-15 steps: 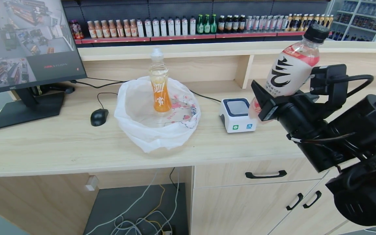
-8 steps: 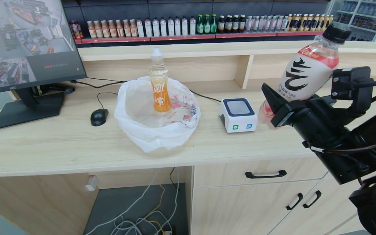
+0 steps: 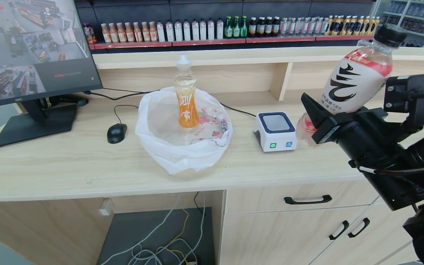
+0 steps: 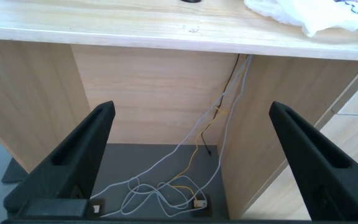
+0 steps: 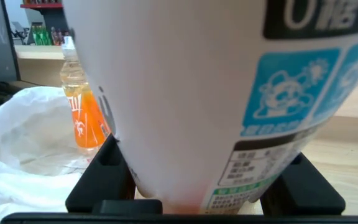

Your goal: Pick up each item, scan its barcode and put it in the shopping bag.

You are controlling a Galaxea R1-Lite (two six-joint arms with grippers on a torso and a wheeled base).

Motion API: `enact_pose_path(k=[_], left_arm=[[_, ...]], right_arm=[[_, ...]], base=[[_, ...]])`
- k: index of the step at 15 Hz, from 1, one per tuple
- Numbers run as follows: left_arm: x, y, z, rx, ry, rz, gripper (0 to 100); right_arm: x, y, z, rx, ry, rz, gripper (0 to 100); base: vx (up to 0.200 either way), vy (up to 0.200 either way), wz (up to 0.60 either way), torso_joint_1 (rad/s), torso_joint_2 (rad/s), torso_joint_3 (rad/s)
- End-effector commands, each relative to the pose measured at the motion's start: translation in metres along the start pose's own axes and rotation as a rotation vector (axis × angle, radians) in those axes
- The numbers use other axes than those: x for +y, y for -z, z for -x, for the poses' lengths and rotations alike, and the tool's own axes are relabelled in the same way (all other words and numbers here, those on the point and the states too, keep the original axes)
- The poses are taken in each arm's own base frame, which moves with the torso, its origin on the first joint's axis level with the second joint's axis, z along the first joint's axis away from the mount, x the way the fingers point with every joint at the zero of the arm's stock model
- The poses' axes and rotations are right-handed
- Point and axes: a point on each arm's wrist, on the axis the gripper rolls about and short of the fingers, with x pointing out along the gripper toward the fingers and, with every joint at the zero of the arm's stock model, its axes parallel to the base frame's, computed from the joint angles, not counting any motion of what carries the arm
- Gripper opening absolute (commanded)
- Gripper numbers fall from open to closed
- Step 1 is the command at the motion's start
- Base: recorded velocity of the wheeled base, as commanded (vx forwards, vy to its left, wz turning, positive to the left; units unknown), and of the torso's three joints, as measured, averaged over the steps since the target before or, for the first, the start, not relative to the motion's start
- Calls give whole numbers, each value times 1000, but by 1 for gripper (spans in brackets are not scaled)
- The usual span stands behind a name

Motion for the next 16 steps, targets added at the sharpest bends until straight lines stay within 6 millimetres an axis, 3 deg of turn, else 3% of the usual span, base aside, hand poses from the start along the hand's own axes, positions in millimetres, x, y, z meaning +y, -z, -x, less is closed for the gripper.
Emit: enact_pose_path(k=[1,7,14,16], left_arm=[[0,0,0,0,-1,1,100],[0,0,0,0,-1,-2,100],[0,0,0,0,-1,-2,100],[0,0,0,0,1,-2,100]], right_arm=[[1,1,-1,1,-3,0,0],[1,0,-3,-11,-1,-2,0],[16,-3,-9,-44,-84,40,0],[24,-5,-23,-66,-110,30,0]], base=[[0,200,0,12,2,2],[0,200,0,-1,2,2],[0,0,0,0,0,0],[0,0,0,0,0,0]])
